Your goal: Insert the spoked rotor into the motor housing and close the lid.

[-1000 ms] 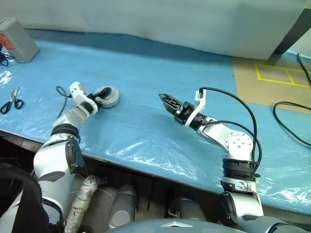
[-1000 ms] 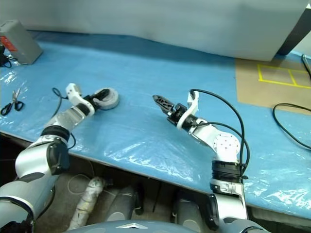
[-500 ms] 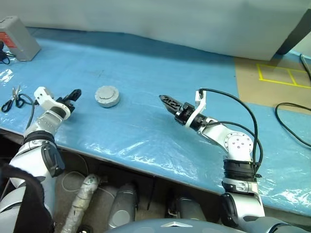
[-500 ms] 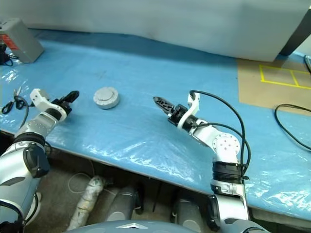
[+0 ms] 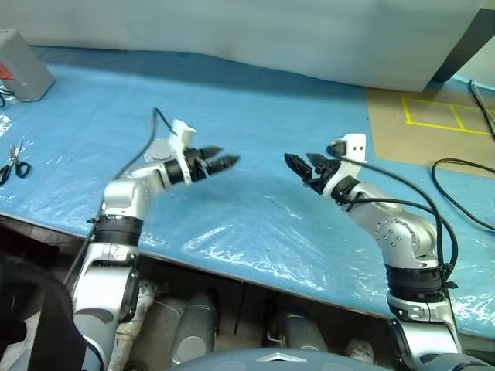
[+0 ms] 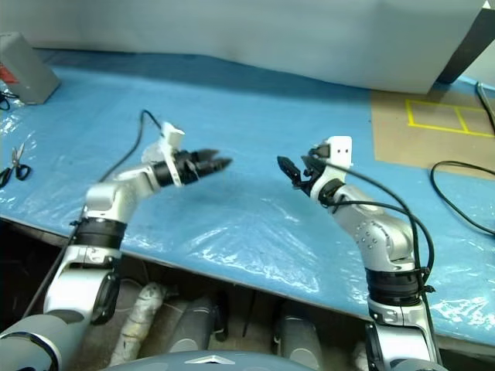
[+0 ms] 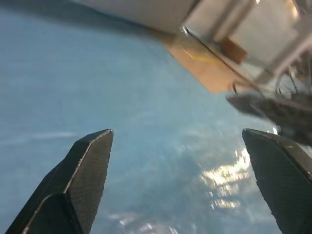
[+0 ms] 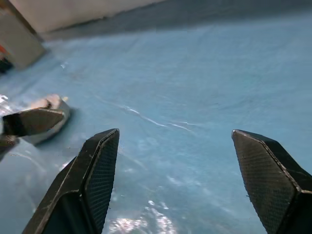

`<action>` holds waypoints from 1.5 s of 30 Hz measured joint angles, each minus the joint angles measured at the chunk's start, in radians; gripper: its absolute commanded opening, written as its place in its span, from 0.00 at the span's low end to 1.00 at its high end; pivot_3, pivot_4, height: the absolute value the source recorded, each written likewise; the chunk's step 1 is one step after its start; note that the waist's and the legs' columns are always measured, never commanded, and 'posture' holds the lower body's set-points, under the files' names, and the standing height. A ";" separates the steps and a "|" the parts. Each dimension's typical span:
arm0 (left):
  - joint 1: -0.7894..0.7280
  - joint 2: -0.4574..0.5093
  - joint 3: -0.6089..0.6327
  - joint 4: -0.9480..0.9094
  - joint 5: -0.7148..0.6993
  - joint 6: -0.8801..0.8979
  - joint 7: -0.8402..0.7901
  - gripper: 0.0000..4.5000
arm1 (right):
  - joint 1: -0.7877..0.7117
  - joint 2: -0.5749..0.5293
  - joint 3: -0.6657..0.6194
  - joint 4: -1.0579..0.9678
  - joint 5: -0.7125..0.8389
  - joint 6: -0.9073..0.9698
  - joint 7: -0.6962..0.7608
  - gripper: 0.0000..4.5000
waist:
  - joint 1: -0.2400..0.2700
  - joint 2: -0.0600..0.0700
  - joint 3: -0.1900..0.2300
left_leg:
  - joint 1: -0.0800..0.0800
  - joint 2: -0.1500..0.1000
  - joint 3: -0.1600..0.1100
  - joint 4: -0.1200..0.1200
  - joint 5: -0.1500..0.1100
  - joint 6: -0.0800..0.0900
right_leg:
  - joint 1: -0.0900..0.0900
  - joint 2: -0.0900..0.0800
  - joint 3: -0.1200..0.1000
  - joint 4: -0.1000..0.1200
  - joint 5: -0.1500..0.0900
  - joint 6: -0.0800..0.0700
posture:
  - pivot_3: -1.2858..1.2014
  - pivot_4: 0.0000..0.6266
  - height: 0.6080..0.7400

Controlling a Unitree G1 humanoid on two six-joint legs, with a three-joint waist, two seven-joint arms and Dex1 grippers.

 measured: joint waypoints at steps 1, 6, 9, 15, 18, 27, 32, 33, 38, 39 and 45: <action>0.013 0.004 -0.028 -0.011 0.032 -0.032 -0.001 0.99 | 0.008 -0.004 0.018 -0.011 -0.044 -0.019 -0.006 0.86 | 0.001 0.000 0.000 | 0.000 0.000 0.000 0.000 0.000 0.000 | 0.000 0.000 0.000 -0.001 0.000 0.000 | 0.52 0.24 1.00; 0.069 0.027 -0.116 -0.045 0.148 -0.205 -0.039 0.99 | 0.045 -0.002 0.046 -0.021 -0.176 -0.073 -0.019 0.86 | 0.002 0.001 0.000 | 0.001 0.000 0.000 0.004 -0.002 0.000 | 0.004 0.000 0.000 -0.001 -0.001 -0.002 | 0.52 0.24 1.00; 0.071 0.003 -0.131 -0.069 0.159 -0.242 -0.038 0.99 | 0.045 0.018 0.069 -0.021 -0.227 -0.098 -0.009 0.86 | 0.004 0.001 0.000 | 0.003 0.000 0.000 0.004 -0.003 0.000 | 0.005 0.000 0.000 -0.001 -0.001 -0.003 | 0.52 0.24 1.00; 0.058 -0.038 -0.095 -0.084 0.147 -0.240 0.012 0.99 | 0.025 0.051 0.102 -0.010 -0.309 -0.130 0.004 0.86 | -0.001 0.001 0.000 | 0.003 0.000 0.000 0.004 -0.001 0.003 | 0.004 0.000 0.000 0.000 -0.001 -0.003 | 0.52 0.24 1.00; 0.055 -0.029 -0.082 -0.107 0.146 -0.248 0.014 0.99 | 0.020 0.052 0.125 0.003 -0.360 -0.151 0.018 0.86 | -0.001 0.001 0.000 | 0.003 0.000 0.000 0.004 -0.001 0.003 | 0.004 0.000 0.000 0.000 -0.001 -0.003 | 0.52 0.24 1.00; 0.062 -0.045 -0.031 -0.123 0.136 -0.273 0.062 0.99 | -0.011 0.099 0.169 0.086 -0.475 -0.188 0.024 0.86 | -0.002 0.001 0.001 | 0.003 0.000 0.000 0.006 -0.002 0.005 | 0.004 0.000 0.000 0.001 0.000 -0.004 | 0.52 0.24 1.00; 0.063 -0.037 -0.033 -0.122 0.146 -0.283 0.061 0.99 | -0.048 0.125 0.177 0.135 -0.500 -0.210 0.041 0.86 | -0.002 0.001 0.001 | 0.002 0.000 0.000 0.006 -0.003 0.006 | 0.004 0.000 0.000 0.001 0.000 -0.004 | 0.52 0.24 1.00; 0.064 -0.038 -0.033 -0.123 0.144 -0.283 0.061 0.99 | -0.052 0.129 0.177 0.140 -0.503 -0.215 0.045 0.86 | -0.001 0.001 0.001 | 0.002 0.000 0.000 0.006 -0.003 0.006 | 0.004 0.000 0.000 0.001 0.000 -0.004 | 0.52 0.24 1.00; 0.063 -0.033 -0.033 -0.123 0.144 -0.276 0.061 0.99 | -0.057 0.149 0.176 0.162 -0.514 -0.234 0.057 0.86 | -0.001 0.001 0.001 | 0.002 0.000 0.000 0.006 -0.003 0.006 | 0.004 0.000 0.000 0.002 0.000 -0.004 | 0.52 0.24 1.00; 0.062 -0.031 -0.033 -0.123 0.144 -0.272 0.060 0.99 | -0.057 0.152 0.175 0.165 -0.515 -0.236 0.058 0.86 | -0.001 0.001 0.001 | 0.002 0.000 0.000 0.006 -0.003 0.006 | 0.004 0.000 0.000 0.002 0.000 -0.004 | 0.52 0.24 1.00; 0.048 -0.032 -0.034 -0.123 0.144 -0.269 0.053 0.99 | -0.062 0.160 0.163 0.177 -0.521 -0.245 0.060 0.86 | -0.001 0.001 0.001 | 0.002 0.000 0.000 0.007 -0.003 0.006 | 0.004 0.000 0.000 0.002 0.000 -0.004 | 0.52 0.24 1.00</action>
